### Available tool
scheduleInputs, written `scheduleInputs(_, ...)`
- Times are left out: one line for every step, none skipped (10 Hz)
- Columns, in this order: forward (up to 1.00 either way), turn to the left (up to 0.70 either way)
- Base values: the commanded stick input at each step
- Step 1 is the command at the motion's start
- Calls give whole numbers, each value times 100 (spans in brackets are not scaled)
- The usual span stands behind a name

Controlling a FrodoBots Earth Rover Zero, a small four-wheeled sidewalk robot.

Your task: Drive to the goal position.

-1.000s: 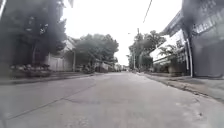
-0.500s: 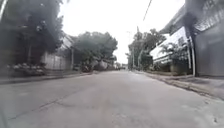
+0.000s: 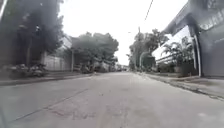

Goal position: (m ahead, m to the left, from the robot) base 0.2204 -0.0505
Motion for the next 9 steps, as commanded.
scheduleInputs(50, 0)
scheduleInputs(50, 0)
scheduleInputs(50, 0)
scheduleInputs(50, 0)
scheduleInputs(50, 0)
scheduleInputs(50, 0)
scheduleInputs(50, 0)
scheduleInputs(50, -33)
scheduleInputs(50, -50)
